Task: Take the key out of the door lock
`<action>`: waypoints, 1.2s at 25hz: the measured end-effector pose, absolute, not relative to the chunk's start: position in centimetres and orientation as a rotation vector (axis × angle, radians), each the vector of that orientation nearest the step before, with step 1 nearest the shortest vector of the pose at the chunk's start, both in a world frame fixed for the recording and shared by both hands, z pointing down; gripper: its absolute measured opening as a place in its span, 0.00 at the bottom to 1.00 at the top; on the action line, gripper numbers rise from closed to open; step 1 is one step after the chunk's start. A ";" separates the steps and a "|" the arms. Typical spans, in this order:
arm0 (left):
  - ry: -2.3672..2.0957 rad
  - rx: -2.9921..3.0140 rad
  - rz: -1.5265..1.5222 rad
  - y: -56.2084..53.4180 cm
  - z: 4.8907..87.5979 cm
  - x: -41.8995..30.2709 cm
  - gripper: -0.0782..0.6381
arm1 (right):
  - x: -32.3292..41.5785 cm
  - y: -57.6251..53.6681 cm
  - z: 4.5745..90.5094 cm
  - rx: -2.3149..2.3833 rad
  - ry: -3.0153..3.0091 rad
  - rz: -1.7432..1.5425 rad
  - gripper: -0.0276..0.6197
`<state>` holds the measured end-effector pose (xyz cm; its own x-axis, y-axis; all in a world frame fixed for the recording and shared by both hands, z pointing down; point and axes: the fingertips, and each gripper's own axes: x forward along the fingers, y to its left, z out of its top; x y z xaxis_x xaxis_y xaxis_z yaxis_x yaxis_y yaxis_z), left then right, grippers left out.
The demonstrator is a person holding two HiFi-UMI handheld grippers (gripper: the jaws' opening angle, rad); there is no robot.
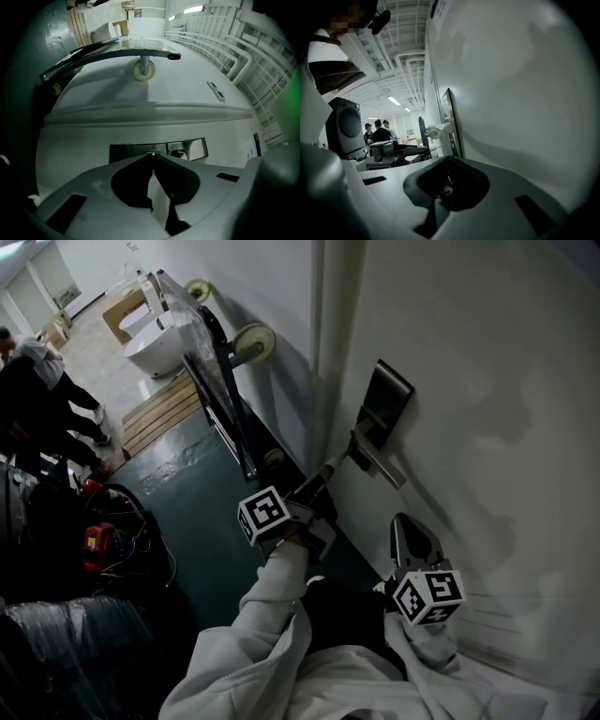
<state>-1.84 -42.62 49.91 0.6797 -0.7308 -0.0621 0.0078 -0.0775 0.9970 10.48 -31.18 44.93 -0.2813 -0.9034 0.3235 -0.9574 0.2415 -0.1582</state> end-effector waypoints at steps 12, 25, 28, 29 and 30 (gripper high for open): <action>-0.684 1.569 -0.689 -40.0 49.9 -4.7 0.14 | 8.9 -31.1 44.9 1.701 -2.394 0.477 0.12; -0.833 1.672 -0.657 -36.7 49.3 -9.4 0.14 | 5.9 -31.6 45.3 1.617 -2.460 0.486 0.12; -0.878 1.727 -0.627 -36.2 48.8 -10.2 0.14 | 5.5 -31.7 45.3 1.608 -2.471 0.483 0.12; -0.896 1.751 -0.613 -36.0 48.6 -10.4 0.14 | 5.4 -31.7 45.3 1.607 -2.475 0.481 0.12; -0.914 1.776 -0.599 -35.8 48.4 -10.6 0.14 | 5.2 -31.8 45.3 1.607 -2.478 0.479 0.12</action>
<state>-10.59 -35.80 48.39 0.5904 -0.8069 0.0164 -0.3066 -0.2054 0.9294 5.25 -31.78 45.29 -0.4154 -0.8606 0.2945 -0.9084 0.3756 -0.1839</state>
